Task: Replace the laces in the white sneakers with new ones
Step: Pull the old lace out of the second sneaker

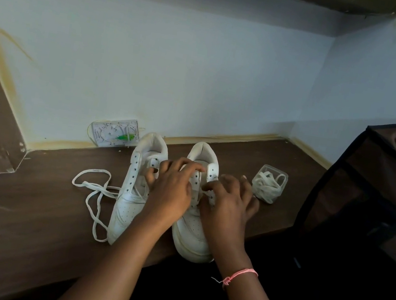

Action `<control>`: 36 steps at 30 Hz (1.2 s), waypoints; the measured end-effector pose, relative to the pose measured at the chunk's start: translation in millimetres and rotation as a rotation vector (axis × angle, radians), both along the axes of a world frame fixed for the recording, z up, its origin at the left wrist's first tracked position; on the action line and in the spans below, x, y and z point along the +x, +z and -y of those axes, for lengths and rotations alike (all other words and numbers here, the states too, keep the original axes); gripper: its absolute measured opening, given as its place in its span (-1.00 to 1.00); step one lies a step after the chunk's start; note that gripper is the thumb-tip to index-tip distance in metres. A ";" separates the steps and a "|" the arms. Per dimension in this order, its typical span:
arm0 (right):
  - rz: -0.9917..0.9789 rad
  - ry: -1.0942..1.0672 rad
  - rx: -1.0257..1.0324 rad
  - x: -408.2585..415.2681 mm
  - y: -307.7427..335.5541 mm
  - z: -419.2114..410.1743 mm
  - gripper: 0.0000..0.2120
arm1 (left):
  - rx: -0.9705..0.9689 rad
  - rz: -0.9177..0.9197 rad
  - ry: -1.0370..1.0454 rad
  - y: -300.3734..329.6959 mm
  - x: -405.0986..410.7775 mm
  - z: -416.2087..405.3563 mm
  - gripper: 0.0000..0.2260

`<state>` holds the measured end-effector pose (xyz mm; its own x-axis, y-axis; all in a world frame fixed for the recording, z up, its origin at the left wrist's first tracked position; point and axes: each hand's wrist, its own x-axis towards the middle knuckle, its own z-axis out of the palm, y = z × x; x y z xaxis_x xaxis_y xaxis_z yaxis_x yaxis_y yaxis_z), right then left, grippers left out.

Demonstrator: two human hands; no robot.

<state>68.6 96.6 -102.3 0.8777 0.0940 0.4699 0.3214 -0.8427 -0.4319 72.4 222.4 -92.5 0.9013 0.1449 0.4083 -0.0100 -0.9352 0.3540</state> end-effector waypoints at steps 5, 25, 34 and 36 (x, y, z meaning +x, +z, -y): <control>0.059 -0.041 -0.094 8.0 -7.6 -5.3 -0.89 | -0.014 -0.029 -0.008 1.8 11.9 -2.4 -0.75; 0.053 -0.097 0.076 16.7 -5.9 5.2 -0.89 | -0.157 0.159 -0.009 -5.2 17.7 -12.6 -0.88; -0.203 -0.034 0.478 8.8 1.8 1.4 -0.72 | -0.184 0.172 -0.012 -6.5 18.6 -12.7 -0.86; -0.056 -0.012 0.162 10.3 -1.0 0.2 -0.64 | -0.177 0.169 -0.006 -7.4 18.8 -12.2 -0.86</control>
